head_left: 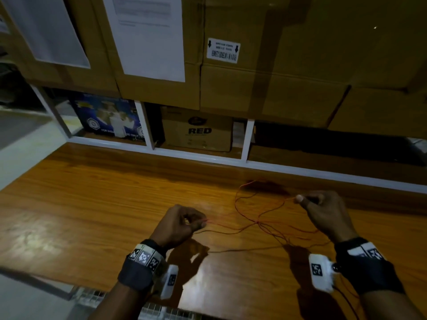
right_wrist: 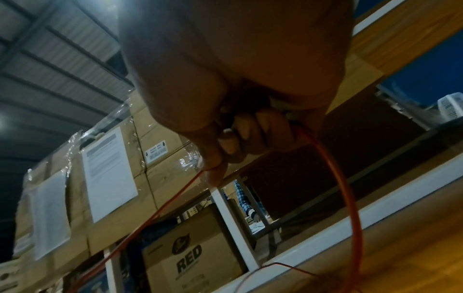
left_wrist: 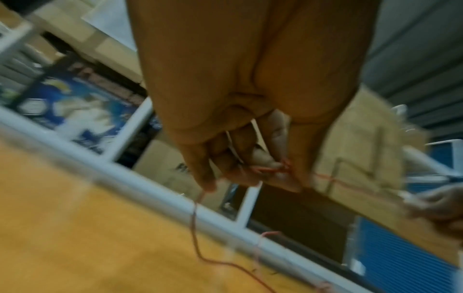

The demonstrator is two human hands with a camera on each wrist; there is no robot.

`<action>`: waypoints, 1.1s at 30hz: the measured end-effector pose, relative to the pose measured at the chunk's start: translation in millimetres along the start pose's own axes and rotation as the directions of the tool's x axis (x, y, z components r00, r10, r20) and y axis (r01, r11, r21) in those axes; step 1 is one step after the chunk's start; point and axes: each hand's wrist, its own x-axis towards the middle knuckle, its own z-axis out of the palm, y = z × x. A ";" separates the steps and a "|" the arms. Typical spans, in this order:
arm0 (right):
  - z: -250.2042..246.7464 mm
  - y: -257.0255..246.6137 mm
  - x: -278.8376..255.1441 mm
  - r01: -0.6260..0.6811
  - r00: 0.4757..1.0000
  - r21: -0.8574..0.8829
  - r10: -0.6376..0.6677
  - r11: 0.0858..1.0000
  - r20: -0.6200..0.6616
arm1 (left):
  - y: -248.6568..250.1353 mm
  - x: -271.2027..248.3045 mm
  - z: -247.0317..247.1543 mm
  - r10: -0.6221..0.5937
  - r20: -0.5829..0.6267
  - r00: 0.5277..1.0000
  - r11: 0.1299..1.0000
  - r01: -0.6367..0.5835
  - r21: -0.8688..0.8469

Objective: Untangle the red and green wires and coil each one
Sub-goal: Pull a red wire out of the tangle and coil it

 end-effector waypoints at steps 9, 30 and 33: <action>-24.1 -1.3 16.2 0.016 1.000 -0.153 -0.016 0.988 0.001 | -19.5 -5.2 -49.4 -0.002 -0.210 0.978 0.994 -0.020 -0.106; 76.2 -31.8 -70.1 0.133 0.987 -0.060 -0.127 0.989 0.095 | 20.0 17.3 12.4 -0.573 -0.140 0.808 0.483 0.194 -0.854; 85.1 -46.0 -88.6 0.025 0.852 0.055 -0.051 0.998 0.521 | 17.8 18.8 14.7 -0.588 -0.135 0.797 0.469 0.200 -0.860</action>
